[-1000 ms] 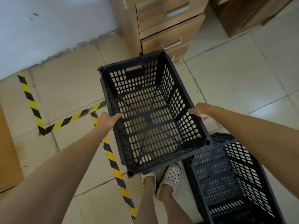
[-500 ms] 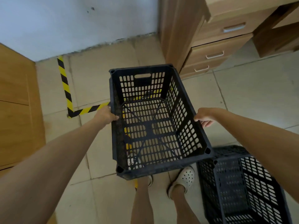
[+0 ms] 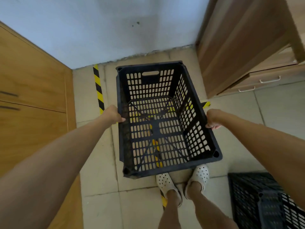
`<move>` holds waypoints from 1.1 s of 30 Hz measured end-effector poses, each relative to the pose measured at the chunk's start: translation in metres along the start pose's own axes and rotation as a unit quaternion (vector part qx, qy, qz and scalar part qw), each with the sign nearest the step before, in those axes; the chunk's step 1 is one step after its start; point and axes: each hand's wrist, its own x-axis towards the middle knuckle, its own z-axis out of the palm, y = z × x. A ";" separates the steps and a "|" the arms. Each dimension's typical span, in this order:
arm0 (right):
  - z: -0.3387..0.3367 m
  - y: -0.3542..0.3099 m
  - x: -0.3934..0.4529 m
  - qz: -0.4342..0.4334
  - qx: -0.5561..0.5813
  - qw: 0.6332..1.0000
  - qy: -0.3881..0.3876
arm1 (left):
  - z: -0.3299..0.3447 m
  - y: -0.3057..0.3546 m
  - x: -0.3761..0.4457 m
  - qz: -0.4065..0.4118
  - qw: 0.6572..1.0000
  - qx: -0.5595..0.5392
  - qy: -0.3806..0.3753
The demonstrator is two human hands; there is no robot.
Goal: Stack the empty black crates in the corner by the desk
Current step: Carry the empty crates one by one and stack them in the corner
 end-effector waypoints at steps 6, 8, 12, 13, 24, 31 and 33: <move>-0.054 -0.035 0.034 -0.032 -0.011 0.999 0.037 | -0.040 0.023 0.042 -0.023 0.999 -0.039 0.019; -0.069 -0.045 0.050 -0.037 0.013 0.999 0.034 | -0.050 0.034 0.060 -0.037 0.998 -0.048 0.034; -0.103 -0.060 0.079 -0.052 0.036 0.998 0.023 | -0.072 0.066 0.096 -0.046 0.997 -0.031 0.049; -0.112 -0.062 0.086 -0.059 0.032 0.997 0.027 | -0.079 0.075 0.105 -0.046 0.997 -0.027 0.051; -0.210 -0.102 0.140 -0.083 0.037 0.991 0.098 | -0.127 0.132 0.193 -0.024 0.996 -0.029 0.084; -0.230 -0.141 0.185 -0.077 0.061 0.985 0.141 | -0.146 0.137 0.265 -0.007 0.995 -0.031 0.093; -0.223 -0.149 0.195 -0.066 0.059 0.984 0.154 | -0.144 0.135 0.283 -0.008 0.996 -0.006 0.084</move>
